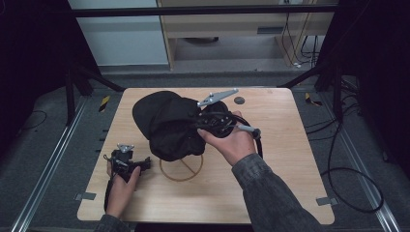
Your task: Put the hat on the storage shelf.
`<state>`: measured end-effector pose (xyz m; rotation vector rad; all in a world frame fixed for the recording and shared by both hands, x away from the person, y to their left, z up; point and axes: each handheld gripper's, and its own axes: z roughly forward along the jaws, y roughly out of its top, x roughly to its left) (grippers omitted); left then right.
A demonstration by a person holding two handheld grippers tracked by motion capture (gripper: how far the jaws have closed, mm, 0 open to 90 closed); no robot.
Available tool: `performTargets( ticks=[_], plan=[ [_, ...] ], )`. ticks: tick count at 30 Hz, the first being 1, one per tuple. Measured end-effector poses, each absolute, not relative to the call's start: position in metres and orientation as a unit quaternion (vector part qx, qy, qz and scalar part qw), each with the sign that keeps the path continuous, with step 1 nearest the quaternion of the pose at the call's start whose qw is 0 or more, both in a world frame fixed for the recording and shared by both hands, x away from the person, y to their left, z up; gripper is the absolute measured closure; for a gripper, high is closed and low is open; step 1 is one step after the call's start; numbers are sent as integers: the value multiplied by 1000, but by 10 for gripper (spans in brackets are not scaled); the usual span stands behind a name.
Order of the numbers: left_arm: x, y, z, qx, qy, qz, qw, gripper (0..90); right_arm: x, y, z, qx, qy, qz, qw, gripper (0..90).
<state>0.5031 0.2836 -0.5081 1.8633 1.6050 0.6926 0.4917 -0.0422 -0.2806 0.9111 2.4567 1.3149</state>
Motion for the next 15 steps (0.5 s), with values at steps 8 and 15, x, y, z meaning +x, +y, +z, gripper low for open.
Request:
performTargets(
  ticks=[8,15],
  plan=[
    [503,283,-508,699,601,259,289,0,495,-36,-282,307,837,440,107,818],
    [503,283,-508,700,600,259,290,0,495,-35,-282,309,837,439,107,804]
  ],
)
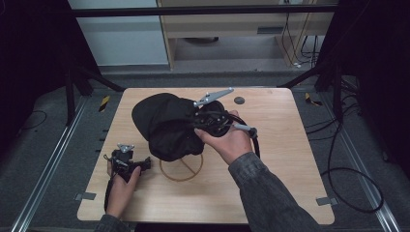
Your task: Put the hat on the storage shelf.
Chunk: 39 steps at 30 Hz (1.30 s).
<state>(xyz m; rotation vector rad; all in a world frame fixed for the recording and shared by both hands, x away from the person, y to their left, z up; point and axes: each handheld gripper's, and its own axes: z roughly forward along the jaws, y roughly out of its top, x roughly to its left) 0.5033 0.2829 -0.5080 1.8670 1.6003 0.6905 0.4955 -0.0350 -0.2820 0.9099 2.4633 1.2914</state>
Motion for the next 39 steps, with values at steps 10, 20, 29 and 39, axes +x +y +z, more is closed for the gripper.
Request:
performTargets(
  ticks=[10,20,29,39],
  plan=[
    [503,283,-508,700,599,259,290,0,499,-32,-281,312,836,439,108,770],
    [503,283,-508,701,598,257,290,0,500,-32,-280,318,834,438,109,679],
    [503,283,-508,701,598,259,290,0,501,-32,-281,320,835,436,104,590],
    [503,283,-508,701,598,258,289,0,494,-42,-273,344,818,451,99,315]
  ],
)
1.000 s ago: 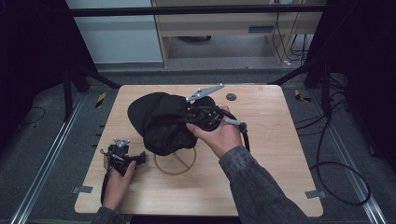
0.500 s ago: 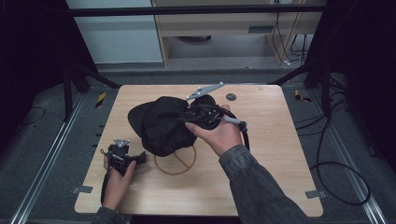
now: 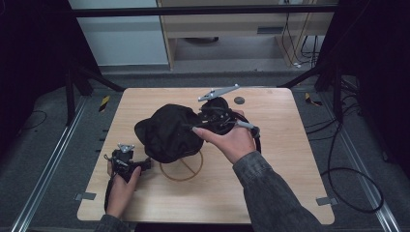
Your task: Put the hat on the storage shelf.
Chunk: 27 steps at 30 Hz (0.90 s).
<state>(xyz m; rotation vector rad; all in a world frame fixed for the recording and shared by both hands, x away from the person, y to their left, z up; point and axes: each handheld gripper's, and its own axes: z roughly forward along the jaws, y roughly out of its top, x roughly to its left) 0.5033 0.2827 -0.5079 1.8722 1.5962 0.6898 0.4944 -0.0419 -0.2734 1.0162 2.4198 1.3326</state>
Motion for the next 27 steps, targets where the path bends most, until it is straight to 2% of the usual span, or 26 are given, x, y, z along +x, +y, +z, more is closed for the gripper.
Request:
performTargets(
  ticks=[5,13,27],
  plan=[
    [503,283,-508,701,598,258,289,0,491,-45,-270,345,815,454,100,243],
    [503,283,-508,701,598,258,289,0,486,-53,-266,346,811,458,111,176],
    [503,283,-508,701,598,258,290,0,479,-65,-262,350,803,466,124,126]
  ],
)
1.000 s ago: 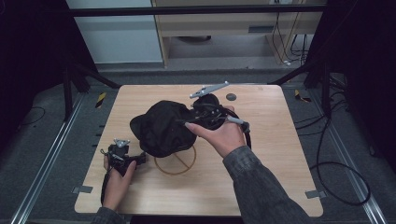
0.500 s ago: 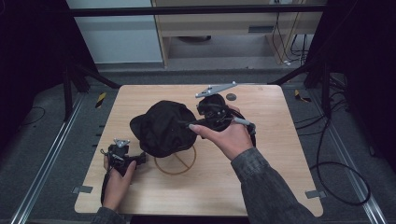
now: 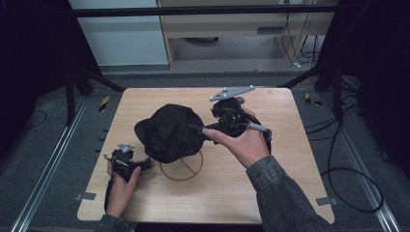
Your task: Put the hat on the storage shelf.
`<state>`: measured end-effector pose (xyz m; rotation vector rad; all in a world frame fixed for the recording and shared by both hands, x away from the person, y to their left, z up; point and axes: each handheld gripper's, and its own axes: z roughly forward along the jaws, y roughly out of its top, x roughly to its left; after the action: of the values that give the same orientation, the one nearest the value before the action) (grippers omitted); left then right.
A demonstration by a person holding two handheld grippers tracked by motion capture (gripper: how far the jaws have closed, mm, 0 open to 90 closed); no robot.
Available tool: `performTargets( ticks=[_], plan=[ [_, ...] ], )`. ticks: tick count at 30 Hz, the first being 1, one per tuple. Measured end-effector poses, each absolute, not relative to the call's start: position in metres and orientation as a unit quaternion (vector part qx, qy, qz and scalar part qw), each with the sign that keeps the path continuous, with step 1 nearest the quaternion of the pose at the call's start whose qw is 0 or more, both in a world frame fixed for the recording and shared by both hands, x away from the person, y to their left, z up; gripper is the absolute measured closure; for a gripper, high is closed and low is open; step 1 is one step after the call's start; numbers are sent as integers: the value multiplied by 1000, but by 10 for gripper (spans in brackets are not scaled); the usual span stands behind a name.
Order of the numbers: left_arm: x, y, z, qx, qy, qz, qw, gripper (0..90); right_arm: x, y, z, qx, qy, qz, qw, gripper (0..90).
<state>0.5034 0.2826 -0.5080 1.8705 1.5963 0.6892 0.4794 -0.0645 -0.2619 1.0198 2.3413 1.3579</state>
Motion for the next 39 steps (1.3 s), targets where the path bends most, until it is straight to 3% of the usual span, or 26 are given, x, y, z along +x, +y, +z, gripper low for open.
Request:
performTargets(
  ticks=[39],
  plan=[
    [503,283,-508,701,598,258,289,0,459,-121,-274,356,792,458,188,61]
  ],
)
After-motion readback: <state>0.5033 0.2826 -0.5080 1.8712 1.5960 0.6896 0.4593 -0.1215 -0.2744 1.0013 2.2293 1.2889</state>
